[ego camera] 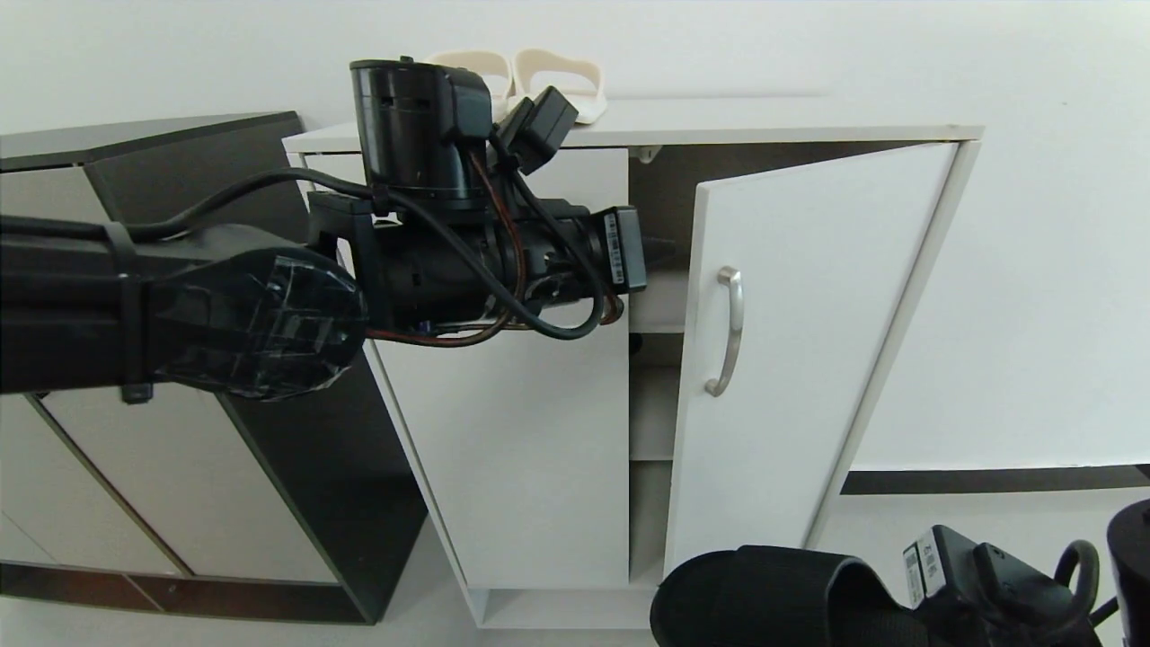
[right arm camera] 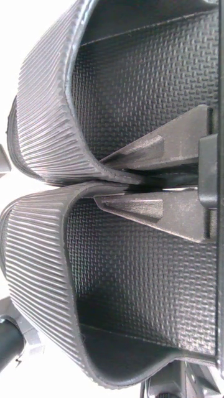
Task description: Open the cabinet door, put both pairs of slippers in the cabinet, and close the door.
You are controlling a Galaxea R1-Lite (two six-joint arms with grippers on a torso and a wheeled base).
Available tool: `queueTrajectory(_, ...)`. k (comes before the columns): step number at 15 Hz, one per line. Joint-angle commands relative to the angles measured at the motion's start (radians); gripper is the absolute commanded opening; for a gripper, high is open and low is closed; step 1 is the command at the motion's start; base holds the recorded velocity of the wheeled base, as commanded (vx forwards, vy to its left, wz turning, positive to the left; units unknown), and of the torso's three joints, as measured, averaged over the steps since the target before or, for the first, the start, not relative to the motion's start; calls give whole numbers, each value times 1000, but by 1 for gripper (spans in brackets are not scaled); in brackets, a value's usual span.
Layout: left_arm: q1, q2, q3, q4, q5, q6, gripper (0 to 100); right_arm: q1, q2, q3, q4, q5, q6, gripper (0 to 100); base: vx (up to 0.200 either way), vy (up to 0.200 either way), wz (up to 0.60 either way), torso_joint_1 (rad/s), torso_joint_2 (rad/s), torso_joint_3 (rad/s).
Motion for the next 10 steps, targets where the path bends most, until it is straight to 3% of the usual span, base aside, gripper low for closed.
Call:
queueTrajectory(1,1,17,-2,-21,7,-1,0,13,20,8,-1,-1,-5,0,-200,0,0,2,2,-2)
queueTrajectory(3,-10,26,-1,-34,7,-1,0,15,24,13,-1,2,-26,0,-200,0,0,0,5,2)
queueTrajectory(8,-176,20,4,-40,9,5,0,32,23,19,-5,5,-34,0,-200,0,0,-1,6,2)
queueTrajectory(10,-203,21,50,-138,9,5,0,32,32,10,-8,3,-29,0,-200,0,0,2,5,7)
